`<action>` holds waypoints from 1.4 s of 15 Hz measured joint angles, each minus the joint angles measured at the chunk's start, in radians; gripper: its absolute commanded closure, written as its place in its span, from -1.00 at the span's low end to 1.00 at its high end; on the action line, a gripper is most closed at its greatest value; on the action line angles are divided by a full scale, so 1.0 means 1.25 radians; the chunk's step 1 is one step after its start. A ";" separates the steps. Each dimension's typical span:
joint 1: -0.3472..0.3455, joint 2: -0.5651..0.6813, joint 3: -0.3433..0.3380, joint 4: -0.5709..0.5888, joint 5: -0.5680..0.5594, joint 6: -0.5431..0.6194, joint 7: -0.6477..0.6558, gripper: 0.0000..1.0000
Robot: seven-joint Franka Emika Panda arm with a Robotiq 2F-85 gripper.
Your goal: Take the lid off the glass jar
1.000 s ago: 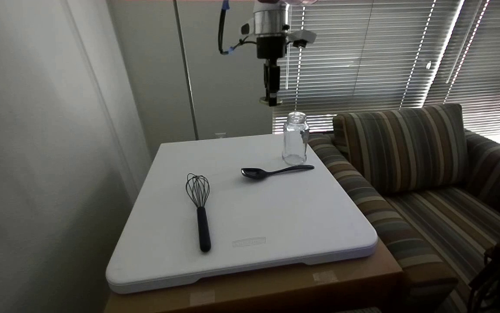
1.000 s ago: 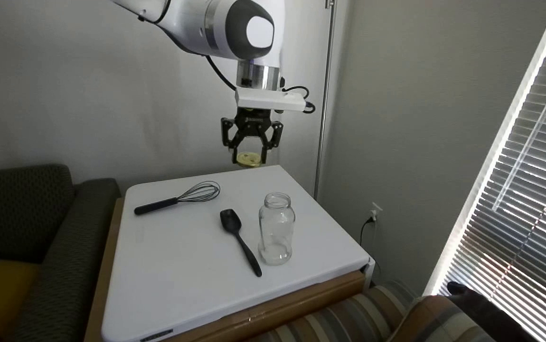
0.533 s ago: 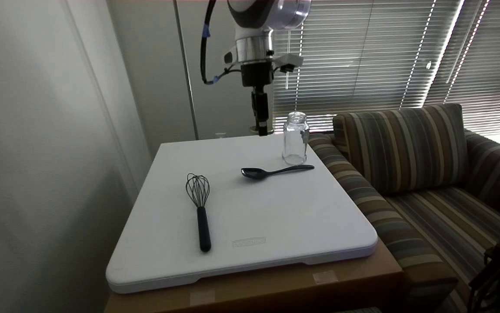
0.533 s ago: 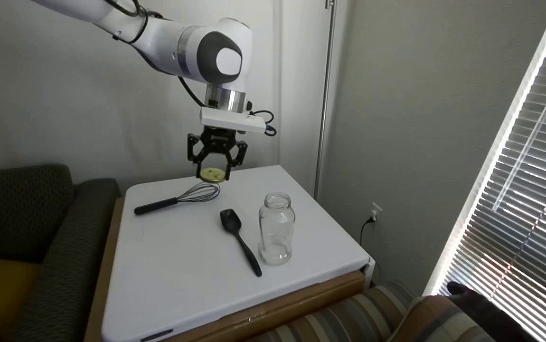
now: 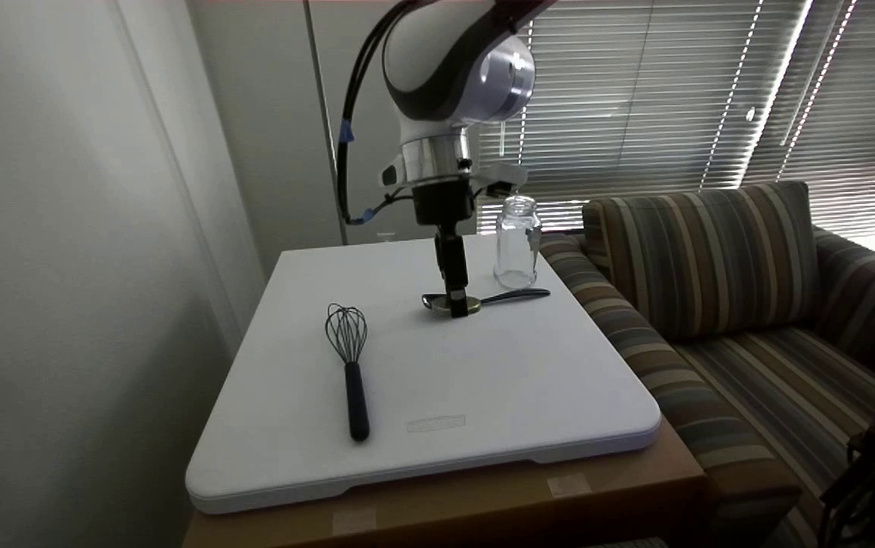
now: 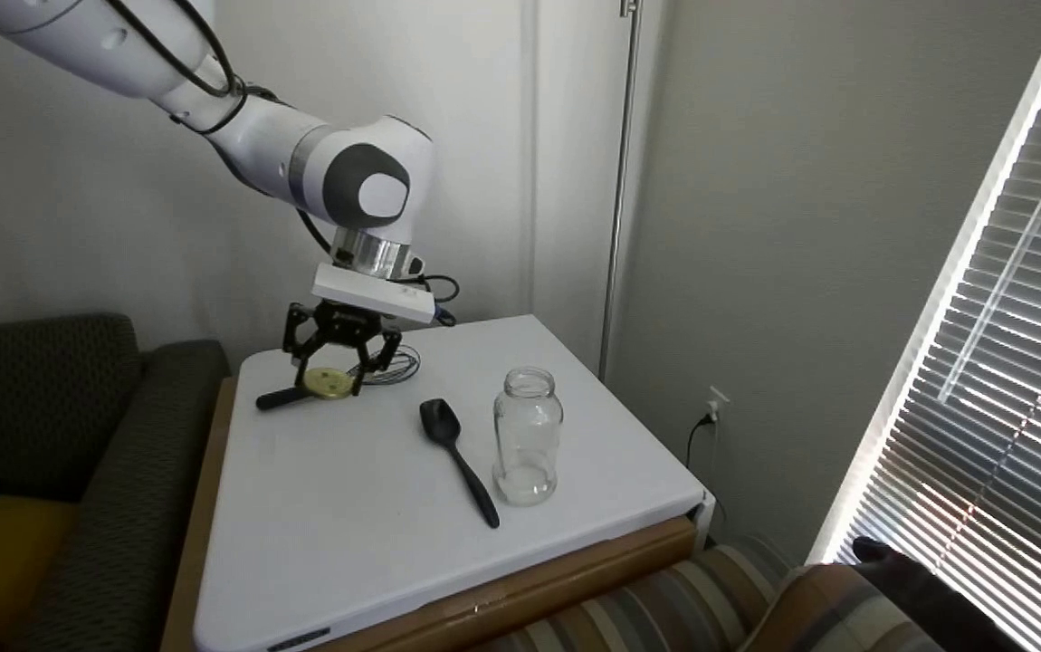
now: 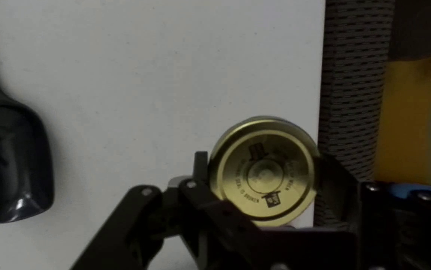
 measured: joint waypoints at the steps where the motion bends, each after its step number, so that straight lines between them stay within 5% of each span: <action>1: 0.001 -0.001 0.004 -0.020 0.006 0.014 0.005 0.06; 12: 0.005 -0.005 0.013 -0.217 0.004 0.395 0.077 0.06; 17: 0.040 -0.005 -0.023 -0.276 -0.108 0.561 0.152 0.06; 21: 0.070 -0.004 -0.060 -0.293 -0.186 0.598 0.230 0.06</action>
